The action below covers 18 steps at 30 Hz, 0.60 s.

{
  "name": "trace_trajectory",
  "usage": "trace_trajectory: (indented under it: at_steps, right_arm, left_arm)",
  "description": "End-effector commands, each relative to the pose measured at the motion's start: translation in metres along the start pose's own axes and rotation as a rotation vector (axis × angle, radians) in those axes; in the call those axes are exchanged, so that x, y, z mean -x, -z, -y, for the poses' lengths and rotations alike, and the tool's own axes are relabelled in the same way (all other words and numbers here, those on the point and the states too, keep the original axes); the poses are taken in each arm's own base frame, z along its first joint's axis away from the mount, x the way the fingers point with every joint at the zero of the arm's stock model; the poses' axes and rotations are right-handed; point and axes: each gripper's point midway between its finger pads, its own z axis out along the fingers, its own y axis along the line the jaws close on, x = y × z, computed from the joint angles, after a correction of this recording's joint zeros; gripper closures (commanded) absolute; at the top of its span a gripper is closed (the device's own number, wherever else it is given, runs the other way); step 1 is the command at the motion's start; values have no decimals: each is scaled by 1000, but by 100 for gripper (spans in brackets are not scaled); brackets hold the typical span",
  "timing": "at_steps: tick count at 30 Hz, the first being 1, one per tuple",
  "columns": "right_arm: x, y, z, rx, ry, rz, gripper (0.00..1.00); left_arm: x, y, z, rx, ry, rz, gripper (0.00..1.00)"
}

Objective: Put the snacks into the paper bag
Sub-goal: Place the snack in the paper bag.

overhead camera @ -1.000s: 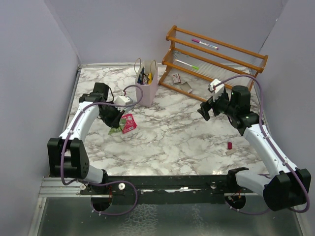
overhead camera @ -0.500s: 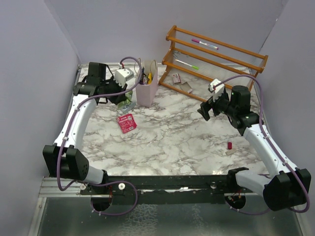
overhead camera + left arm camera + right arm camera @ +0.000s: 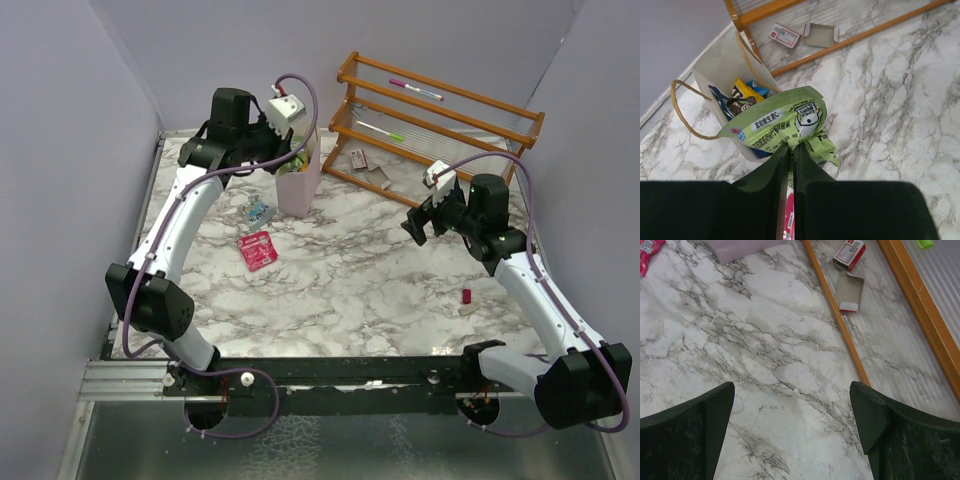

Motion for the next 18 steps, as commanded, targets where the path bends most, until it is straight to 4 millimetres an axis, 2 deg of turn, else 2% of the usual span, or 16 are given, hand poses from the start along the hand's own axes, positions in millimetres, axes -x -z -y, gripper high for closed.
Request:
trace_trajectory:
  at_steps: [1,4,5,8,18]
  right_arm:
    - [0,2,0,4,11,3,1]
    - [-1,2,0,2,11,2,1]
    - [-1,2,0,3,10,0,1]
    - [-1,2,0,2,13,1,1]
    - [-1,2,0,3,12,0,1]
  left_arm:
    - [26,-11,-20,62,36,70,100]
    - [31,-18,-24,57,46,78,100]
    - [26,-27,-27,49,56,61,100]
    - [23,-35,-32,53,64,46,100]
    - [15,-42,-44,100,56,30,100]
